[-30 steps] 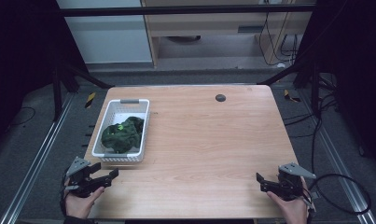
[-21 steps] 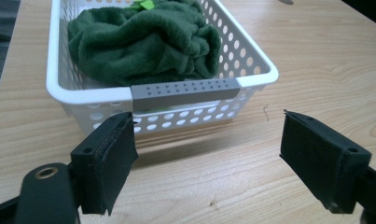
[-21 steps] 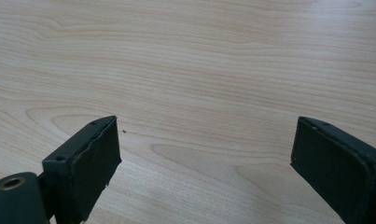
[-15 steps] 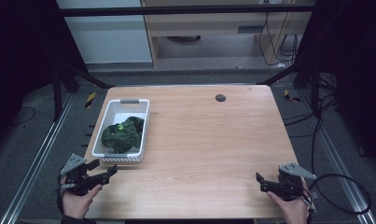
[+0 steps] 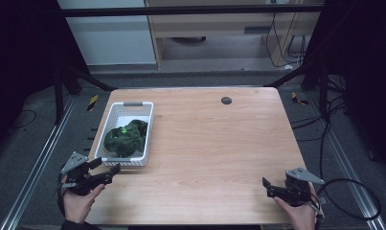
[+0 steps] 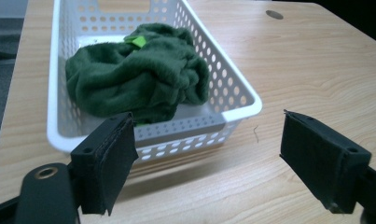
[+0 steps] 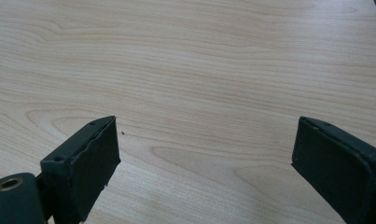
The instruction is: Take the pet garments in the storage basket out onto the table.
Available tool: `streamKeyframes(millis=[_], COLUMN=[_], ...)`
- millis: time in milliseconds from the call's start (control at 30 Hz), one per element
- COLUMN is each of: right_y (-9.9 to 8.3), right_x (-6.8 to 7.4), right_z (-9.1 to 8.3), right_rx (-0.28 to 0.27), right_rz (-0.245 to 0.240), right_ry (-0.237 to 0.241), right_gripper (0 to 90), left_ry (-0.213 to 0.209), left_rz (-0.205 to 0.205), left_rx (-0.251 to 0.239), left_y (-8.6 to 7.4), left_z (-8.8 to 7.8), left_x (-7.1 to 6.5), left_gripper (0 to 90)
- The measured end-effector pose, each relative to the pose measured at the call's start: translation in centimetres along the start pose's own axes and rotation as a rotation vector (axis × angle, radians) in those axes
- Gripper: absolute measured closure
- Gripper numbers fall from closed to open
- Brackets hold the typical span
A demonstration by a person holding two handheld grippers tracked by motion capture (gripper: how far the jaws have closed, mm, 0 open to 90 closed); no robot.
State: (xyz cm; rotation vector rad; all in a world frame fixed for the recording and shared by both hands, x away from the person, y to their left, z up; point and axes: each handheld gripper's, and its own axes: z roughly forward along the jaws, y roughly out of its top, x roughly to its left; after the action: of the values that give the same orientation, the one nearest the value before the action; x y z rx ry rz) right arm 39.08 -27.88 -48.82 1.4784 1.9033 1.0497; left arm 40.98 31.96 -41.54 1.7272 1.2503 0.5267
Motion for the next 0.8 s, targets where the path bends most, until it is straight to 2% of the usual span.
streamKeyframes(millis=[433,800], right_y=[-0.1,-0.1], right_x=[-0.1,0.0], right_z=[0.0,0.0], right_rx=[-0.003,0.003], right_rz=[0.001,-0.006], right_ry=[-0.014,-0.016], right_gripper=[7.5,7.6], left_ry=[-0.016,-0.001], left_rz=[0.06,0.086], left_rx=[0.001,0.028], left_y=[2.2,3.2], left_z=[1.1,1.9], left_x=[-0.7,-0.5], left_gripper=[17.1,16.8])
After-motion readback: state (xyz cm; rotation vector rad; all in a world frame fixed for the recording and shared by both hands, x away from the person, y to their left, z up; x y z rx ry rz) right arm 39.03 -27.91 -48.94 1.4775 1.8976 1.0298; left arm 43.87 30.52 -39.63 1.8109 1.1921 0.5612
